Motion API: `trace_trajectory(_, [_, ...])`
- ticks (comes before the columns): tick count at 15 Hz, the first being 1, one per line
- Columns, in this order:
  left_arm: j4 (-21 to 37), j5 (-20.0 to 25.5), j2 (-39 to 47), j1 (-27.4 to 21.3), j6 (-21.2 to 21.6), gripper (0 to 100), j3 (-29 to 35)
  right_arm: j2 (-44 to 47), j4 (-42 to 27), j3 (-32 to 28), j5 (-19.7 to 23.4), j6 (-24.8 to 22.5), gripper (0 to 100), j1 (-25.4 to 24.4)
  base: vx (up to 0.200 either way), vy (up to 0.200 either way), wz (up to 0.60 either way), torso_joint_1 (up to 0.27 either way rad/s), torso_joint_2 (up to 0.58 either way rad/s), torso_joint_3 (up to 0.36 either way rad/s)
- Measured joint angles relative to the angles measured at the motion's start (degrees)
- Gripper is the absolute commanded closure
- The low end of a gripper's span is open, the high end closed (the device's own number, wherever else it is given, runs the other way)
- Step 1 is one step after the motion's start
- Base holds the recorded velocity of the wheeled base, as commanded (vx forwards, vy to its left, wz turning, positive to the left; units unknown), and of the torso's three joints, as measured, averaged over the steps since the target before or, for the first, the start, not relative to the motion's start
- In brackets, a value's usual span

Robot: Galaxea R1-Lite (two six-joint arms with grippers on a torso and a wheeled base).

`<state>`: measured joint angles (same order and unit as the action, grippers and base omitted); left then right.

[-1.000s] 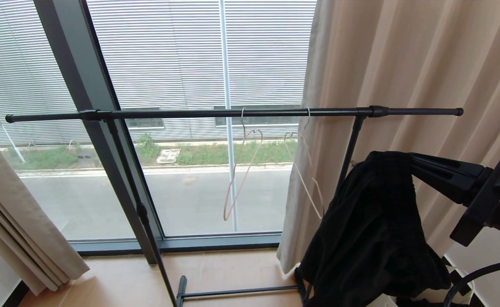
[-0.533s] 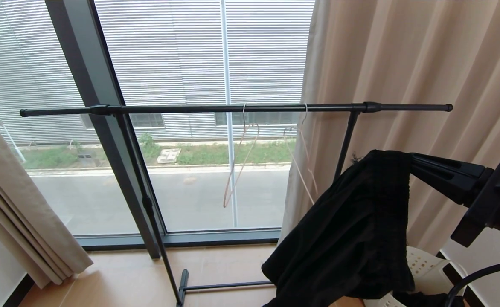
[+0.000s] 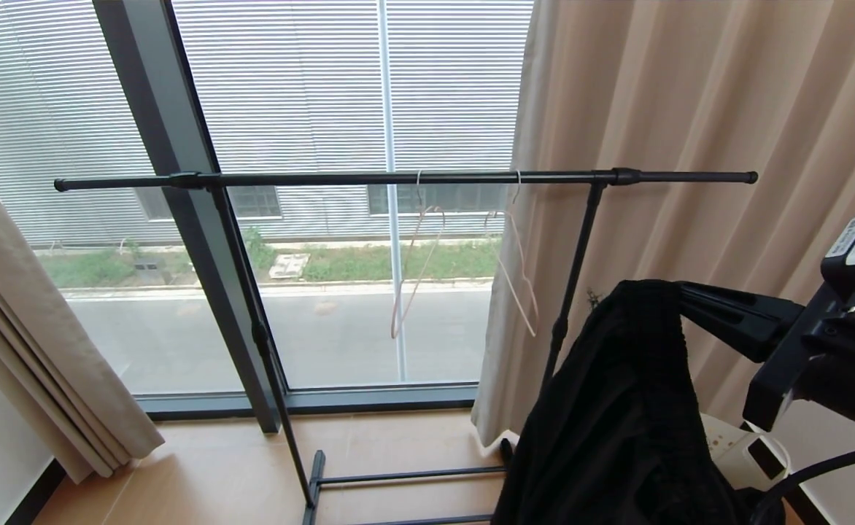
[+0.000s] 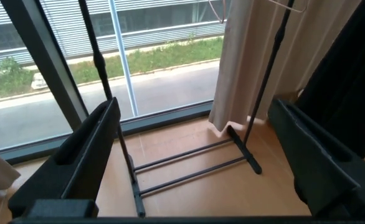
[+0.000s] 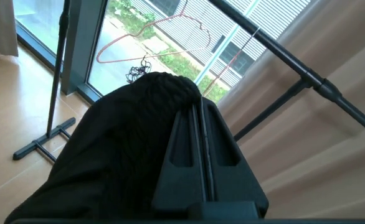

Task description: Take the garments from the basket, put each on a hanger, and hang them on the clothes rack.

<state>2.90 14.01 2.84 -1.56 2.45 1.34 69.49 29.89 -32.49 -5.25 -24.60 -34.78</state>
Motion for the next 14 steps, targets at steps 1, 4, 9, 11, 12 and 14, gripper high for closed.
trace_trajectory(1, [0.0, 0.0, 3.1, -0.5, 0.0, 0, 0.0, 1.3, 0.0, -0.8, -1.9, 0.1, 100, -2.0, 0.0, 0.0, 0.0, 0.0, 0.0, 0.0])
trace_trajectory(4, [-2.7, 1.1, 16.1, -2.6, -1.2, 0, 0.4, 7.3, 0.0, -5.5, -5.8, 3.4, 100, -6.3, 0.0, 0.0, 0.0, 0.0, 0.0, 0.0])
trace_trajectory(9, [-8.9, 2.2, 34.4, -3.5, -6.1, 0, 4.8, 19.0, 0.4, -14.0, -13.1, 11.8, 100, -8.9, 0.0, 0.0, 0.0, 0.0, 0.0, 0.0])
trace_trajectory(11, [-9.1, 2.0, 38.1, -3.0, -5.7, 0, 5.9, 22.1, 0.2, -18.5, -17.2, 12.3, 100, -9.4, 0.0, 0.0, 0.0, 0.0, 0.0, 0.0])
trace_trajectory(12, [-9.3, 2.0, 40.1, -3.0, -4.8, 0, 7.4, 23.4, 0.3, -21.0, -19.6, 12.4, 100, -10.0, 0.0, 0.0, 0.0, 0.0, 0.0, 0.0])
trace_trajectory(14, [-9.8, 1.7, 44.7, -4.7, -3.9, 0, 10.7, 26.2, 0.5, -24.6, -23.6, 13.9, 100, -11.0, 0.0, 0.0, 0.0, 0.0, 0.0, 0.0])
